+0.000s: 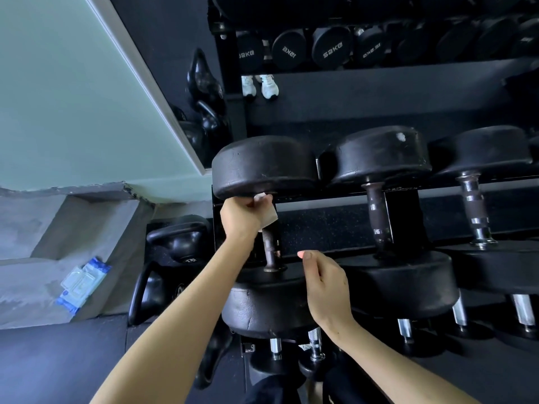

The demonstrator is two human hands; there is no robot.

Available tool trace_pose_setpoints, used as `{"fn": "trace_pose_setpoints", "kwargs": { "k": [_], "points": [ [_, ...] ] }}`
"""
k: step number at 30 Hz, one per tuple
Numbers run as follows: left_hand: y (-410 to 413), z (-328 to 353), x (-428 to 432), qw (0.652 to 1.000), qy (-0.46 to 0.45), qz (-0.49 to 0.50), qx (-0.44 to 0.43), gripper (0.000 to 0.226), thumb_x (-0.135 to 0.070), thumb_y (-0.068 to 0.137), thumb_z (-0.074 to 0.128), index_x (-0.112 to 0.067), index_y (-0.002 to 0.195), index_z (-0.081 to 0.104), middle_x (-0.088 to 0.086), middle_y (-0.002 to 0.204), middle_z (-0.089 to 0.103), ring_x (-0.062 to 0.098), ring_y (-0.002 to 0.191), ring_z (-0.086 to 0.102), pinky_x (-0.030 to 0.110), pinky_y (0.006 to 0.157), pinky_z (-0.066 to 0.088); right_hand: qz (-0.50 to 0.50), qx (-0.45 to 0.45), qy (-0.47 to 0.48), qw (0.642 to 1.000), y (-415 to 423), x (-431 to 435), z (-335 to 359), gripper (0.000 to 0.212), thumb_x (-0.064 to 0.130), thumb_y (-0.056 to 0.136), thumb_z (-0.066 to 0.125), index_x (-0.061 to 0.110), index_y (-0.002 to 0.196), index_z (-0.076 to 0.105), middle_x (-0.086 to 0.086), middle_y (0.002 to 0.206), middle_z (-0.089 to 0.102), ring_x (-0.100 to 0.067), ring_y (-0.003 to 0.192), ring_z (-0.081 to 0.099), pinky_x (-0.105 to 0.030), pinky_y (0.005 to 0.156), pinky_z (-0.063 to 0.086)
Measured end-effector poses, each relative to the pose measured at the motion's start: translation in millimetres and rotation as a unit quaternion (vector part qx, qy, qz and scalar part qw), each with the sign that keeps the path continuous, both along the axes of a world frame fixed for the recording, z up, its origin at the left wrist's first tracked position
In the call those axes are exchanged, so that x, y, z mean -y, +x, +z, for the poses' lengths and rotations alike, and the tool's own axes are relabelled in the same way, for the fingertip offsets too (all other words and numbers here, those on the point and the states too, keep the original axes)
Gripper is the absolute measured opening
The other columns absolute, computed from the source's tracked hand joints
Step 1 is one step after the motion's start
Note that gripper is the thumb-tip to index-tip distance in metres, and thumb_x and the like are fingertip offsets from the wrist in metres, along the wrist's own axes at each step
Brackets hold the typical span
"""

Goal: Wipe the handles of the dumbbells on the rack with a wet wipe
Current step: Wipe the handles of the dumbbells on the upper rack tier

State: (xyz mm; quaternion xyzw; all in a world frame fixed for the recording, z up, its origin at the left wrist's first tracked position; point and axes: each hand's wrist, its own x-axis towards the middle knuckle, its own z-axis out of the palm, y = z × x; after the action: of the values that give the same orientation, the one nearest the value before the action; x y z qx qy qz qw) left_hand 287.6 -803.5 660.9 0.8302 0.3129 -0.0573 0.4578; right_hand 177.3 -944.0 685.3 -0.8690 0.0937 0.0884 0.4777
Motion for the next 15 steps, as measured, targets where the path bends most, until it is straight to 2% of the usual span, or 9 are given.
{"fn": "trace_pose_setpoints", "kwargs": {
  "k": [2,5,7,8,10,12,15],
  "points": [
    [0.2,2.7,8.4,0.999,0.052,0.010,0.003,0.039,-0.034,0.086,0.065,-0.013,0.056,0.051,-0.005,0.052,0.048,0.008,0.048,0.043,0.017,0.041,0.028,-0.001,-0.003,-0.005,1.000,-0.6,-0.2,-0.5,0.037,0.020,0.098,0.040,-0.009,0.087,0.061,-0.019,0.084,0.065,-0.022,0.085,0.058,-0.023,0.077,0.040],
    [-1.8,3.9,17.6,0.999,0.041,0.036,0.003,0.035,-0.036,0.088,0.062,-0.009,0.066,0.059,-0.004,0.055,0.049,0.008,0.050,0.044,0.020,0.044,0.029,-0.007,-0.012,-0.010,1.000,-1.0,-1.2,-0.2,0.036,0.021,0.098,0.040,-0.005,0.089,0.063,-0.007,0.086,0.068,-0.007,0.081,0.056,-0.007,0.073,0.039],
    [-1.7,1.3,13.3,0.999,0.026,0.026,-0.014,0.039,-0.039,0.088,0.060,-0.012,0.060,0.055,-0.003,0.055,0.049,0.012,0.052,0.045,0.021,0.045,0.029,-0.009,-0.011,-0.015,1.000,-0.9,-1.6,-0.3,0.035,0.020,0.097,0.039,-0.003,0.089,0.065,-0.002,0.084,0.067,-0.006,0.082,0.056,-0.007,0.074,0.039],
    [-2.4,-1.5,8.6,1.000,-0.005,0.015,-0.023,0.041,-0.040,0.087,0.060,-0.014,0.057,0.053,-0.002,0.055,0.049,0.015,0.054,0.045,0.022,0.048,0.031,-0.011,-0.008,-0.017,1.000,-1.2,-1.8,-0.3,0.034,0.020,0.098,0.039,0.000,0.090,0.065,0.002,0.083,0.067,-0.007,0.084,0.057,-0.008,0.074,0.038],
    [-6.4,-7.0,-1.5,0.990,-0.140,0.007,-0.021,0.045,-0.043,0.087,0.061,-0.015,0.056,0.047,0.001,0.055,0.043,0.016,0.054,0.039,0.024,0.054,0.032,-0.014,-0.001,-0.021,1.000,-1.3,-2.5,-1.2,0.034,0.022,0.098,0.038,0.007,0.094,0.068,0.008,0.085,0.065,-0.008,0.089,0.058,-0.014,0.079,0.039],
    [-10.7,-6.8,-9.9,0.970,-0.240,-0.008,-0.032,0.049,-0.044,0.088,0.060,-0.017,0.054,0.036,-0.001,0.052,0.034,0.013,0.048,0.031,0.025,0.050,0.029,-0.017,-0.004,-0.017,1.000,-1.4,-2.6,-2.9,0.032,0.020,0.098,0.039,0.011,0.098,0.069,0.008,0.087,0.065,-0.010,0.092,0.059,-0.021,0.084,0.042],
    [-12.4,-3.5,-16.0,0.960,-0.257,-0.095,-0.055,0.047,-0.043,0.090,0.057,-0.015,0.058,0.037,0.002,0.053,0.035,0.014,0.042,0.031,0.020,0.040,0.028,-0.015,-0.016,-0.011,1.000,-0.4,-2.2,-4.0,0.028,0.015,0.097,0.040,0.013,0.101,0.068,0.011,0.083,0.062,-0.011,0.089,0.058,-0.025,0.084,0.043]
  ]
}}
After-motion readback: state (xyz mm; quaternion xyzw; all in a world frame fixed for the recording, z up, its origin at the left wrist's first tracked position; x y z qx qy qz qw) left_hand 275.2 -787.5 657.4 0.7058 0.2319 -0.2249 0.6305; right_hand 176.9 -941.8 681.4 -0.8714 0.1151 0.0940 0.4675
